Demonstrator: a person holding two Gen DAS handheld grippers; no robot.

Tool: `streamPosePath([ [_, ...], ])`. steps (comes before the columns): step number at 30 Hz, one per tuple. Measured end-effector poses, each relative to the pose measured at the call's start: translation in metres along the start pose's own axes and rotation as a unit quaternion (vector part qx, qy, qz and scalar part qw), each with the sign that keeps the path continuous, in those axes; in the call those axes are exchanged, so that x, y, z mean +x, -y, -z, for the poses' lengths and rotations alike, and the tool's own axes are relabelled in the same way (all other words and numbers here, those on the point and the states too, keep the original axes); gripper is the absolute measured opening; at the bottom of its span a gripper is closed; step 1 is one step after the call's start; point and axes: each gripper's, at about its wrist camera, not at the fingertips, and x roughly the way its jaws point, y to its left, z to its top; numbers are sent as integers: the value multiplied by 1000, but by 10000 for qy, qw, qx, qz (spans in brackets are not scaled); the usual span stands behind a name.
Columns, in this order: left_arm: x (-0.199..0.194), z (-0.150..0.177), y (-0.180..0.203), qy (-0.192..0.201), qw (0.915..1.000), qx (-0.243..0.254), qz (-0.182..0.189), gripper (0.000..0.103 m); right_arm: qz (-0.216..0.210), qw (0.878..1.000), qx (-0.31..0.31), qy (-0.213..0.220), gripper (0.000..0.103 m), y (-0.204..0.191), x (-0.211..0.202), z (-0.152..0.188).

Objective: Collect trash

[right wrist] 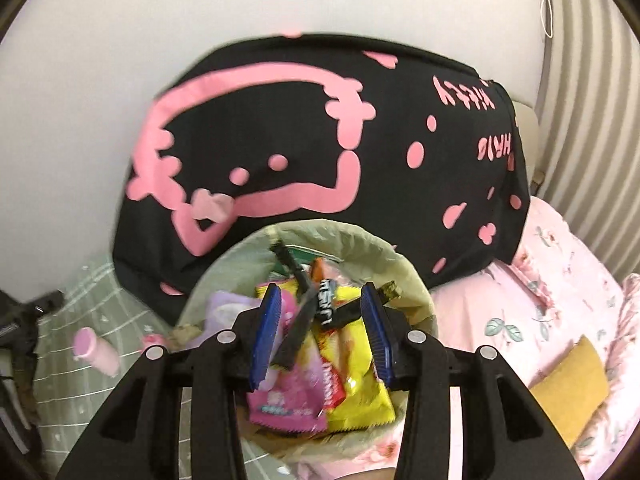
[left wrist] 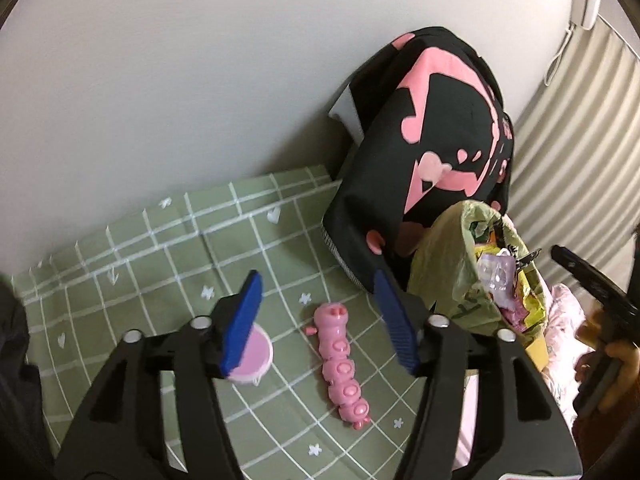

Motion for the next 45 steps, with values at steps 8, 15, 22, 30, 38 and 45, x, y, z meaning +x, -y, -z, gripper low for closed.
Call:
streamPosePath([
  [8, -37, 66, 29, 79, 9963, 469, -720, 64, -579, 9979, 57, 269, 39, -17, -49, 50],
  [15, -70, 97, 50, 289, 9906, 570, -1209, 62, -1089, 9939, -124, -108, 39, -58, -71, 101],
  [22, -83, 118, 53, 231, 9783, 425, -2015, 62, -1198, 9923, -294, -121, 39, -85, -82, 123],
  [30, -95, 123, 57, 409, 9784, 343, -1996, 62, -1102, 9929, -442, -46, 39, -93, -91, 132],
  [38, -96, 125, 62, 406, 9788, 381, -1970, 62, -1080, 9936, -340, -44, 39, -89, -94, 135],
  [45, -100, 125, 69, 488, 9785, 482, -1944, 62, -1089, 9934, -368, -5, 39, -89, -95, 135],
])
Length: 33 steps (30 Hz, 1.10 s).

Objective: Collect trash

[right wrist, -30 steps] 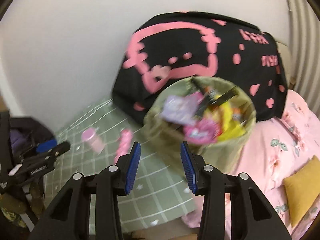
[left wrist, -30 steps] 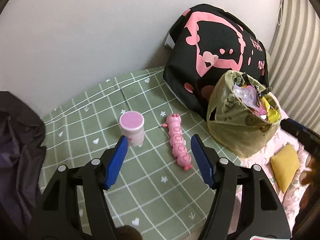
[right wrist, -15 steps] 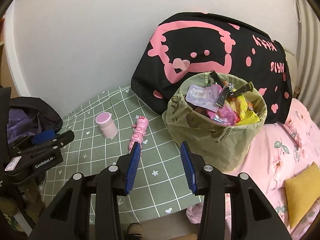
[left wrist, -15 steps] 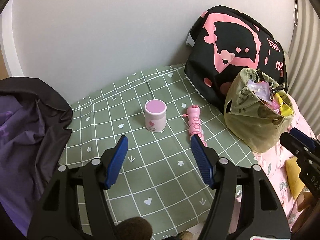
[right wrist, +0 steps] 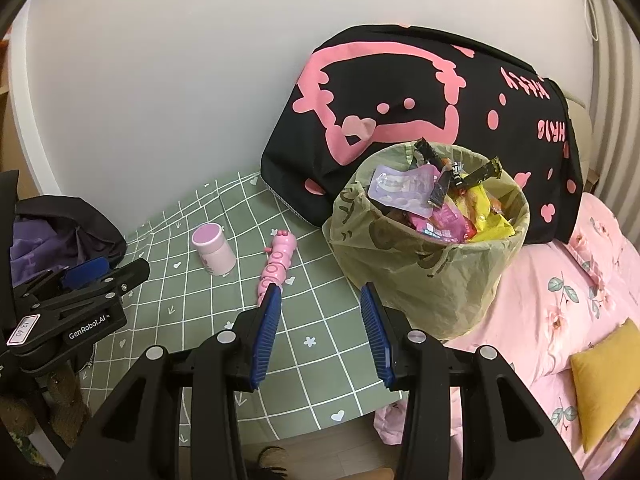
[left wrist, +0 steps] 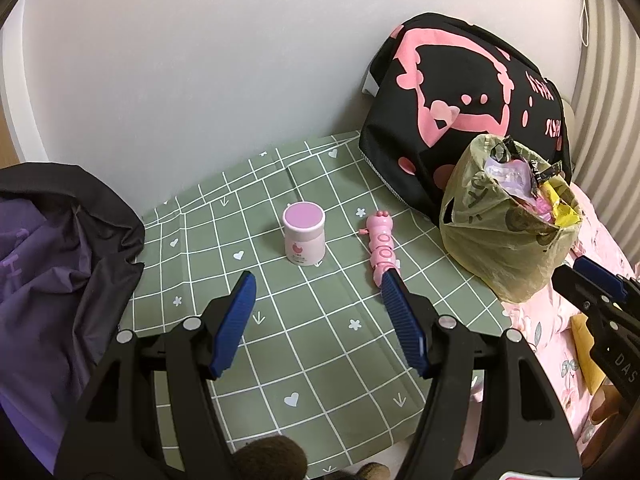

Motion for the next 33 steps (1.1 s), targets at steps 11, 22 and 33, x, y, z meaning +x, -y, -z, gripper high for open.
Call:
streamPosePath([
  [11, -6, -1, 3, 131, 9999, 60, 48, 62, 31, 10000, 31, 63, 39, 0, -4, 0],
  [22, -7, -1, 5, 147, 9998, 96, 58, 62, 58, 9999, 58, 77, 39, 1, -6, 2],
  [33, -9, 0, 8, 155, 9998, 129, 83, 62, 74, 9999, 74, 100, 39, 2, -7, 2],
])
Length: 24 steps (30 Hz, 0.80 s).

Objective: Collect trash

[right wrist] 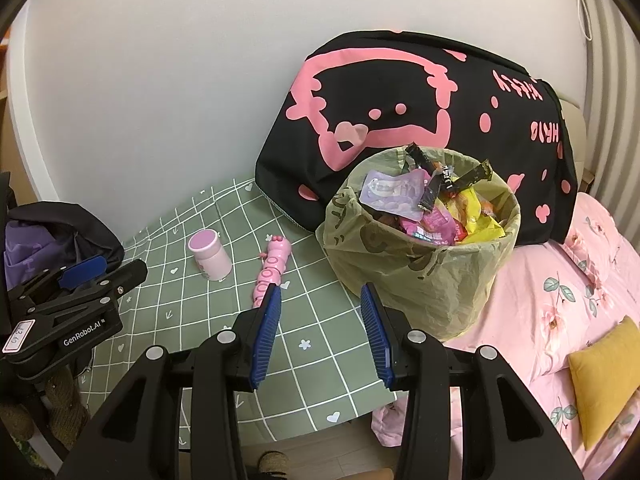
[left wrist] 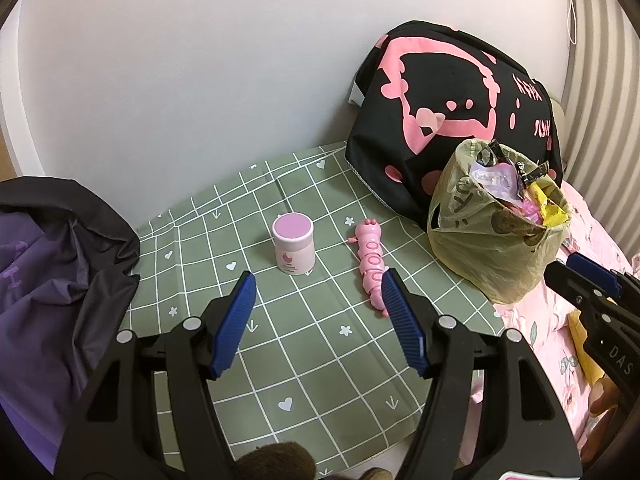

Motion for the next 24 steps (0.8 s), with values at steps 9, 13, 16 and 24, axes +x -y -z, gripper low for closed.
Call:
streamPosePath([
  [9, 1, -1, 0, -8, 10000, 39, 65, 62, 39, 10000, 30, 5, 39, 1, -1, 0],
  [13, 2, 0, 1, -9, 9999, 75, 105, 62, 55, 10000, 37, 8, 39, 2, -2, 0],
  [16, 2, 0, 1, -16, 9999, 75, 122, 62, 65, 10000, 49, 12, 39, 3, -3, 1],
  [24, 2, 1, 2, -27, 9998, 101, 170, 62, 78, 9999, 62, 12, 39, 5, -4, 2],
])
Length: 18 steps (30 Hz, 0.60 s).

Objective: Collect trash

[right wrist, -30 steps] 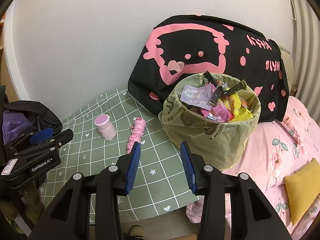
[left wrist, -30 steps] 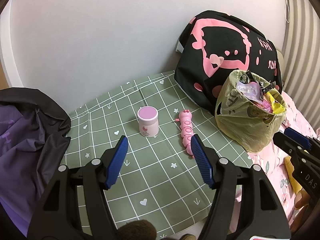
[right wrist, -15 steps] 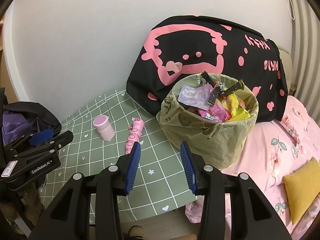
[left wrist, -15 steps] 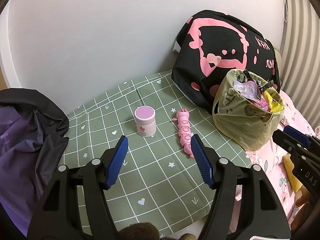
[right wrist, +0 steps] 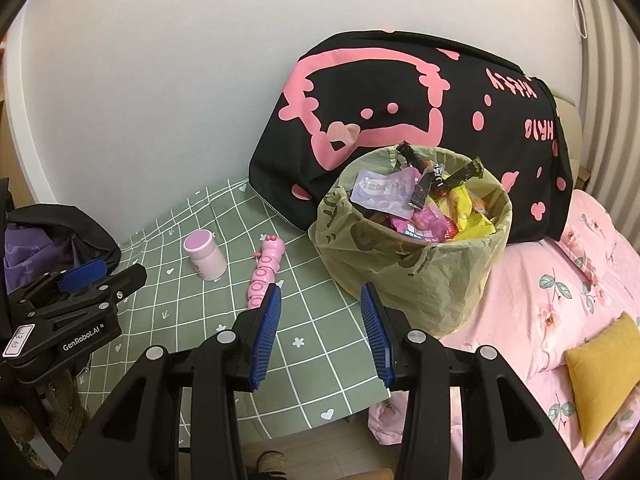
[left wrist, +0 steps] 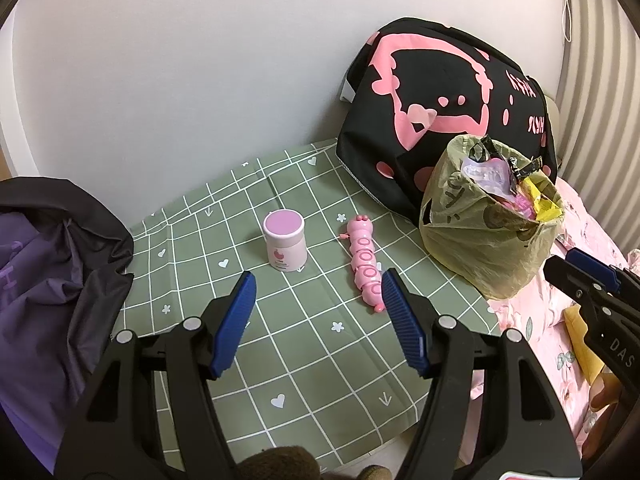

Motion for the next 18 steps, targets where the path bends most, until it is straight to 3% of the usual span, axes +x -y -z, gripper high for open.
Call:
streamPosePath([
  [18, 0, 0, 1, 26, 10000, -3, 17, 62, 9, 10000, 6, 8, 39, 1, 0, 1],
])
